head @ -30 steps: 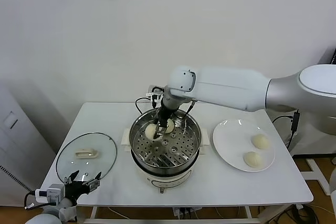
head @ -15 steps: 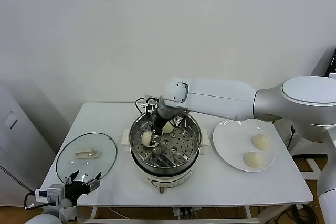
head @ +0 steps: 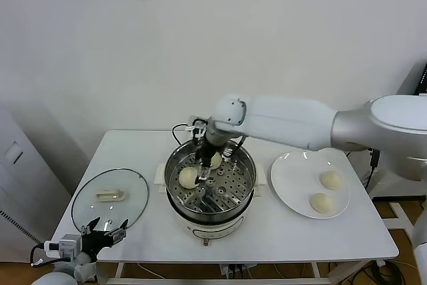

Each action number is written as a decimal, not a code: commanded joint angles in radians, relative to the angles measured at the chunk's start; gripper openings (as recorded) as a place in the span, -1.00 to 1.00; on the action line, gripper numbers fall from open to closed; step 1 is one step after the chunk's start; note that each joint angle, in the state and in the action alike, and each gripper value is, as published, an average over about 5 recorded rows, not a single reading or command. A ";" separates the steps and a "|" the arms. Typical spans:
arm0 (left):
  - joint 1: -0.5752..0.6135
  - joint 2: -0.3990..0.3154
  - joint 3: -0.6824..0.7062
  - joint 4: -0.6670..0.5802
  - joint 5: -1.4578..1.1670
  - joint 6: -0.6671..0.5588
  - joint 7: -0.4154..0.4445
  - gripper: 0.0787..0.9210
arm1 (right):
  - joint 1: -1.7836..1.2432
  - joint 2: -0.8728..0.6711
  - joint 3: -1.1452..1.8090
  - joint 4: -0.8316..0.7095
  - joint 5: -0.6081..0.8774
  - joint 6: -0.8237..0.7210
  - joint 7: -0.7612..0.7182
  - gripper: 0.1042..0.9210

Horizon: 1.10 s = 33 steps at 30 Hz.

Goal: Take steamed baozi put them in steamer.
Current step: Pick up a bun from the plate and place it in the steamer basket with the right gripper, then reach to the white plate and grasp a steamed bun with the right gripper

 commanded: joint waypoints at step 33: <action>0.010 0.006 -0.017 -0.019 -0.009 0.008 -0.004 0.77 | -0.313 -0.507 0.236 -0.252 -0.756 0.561 -0.422 0.76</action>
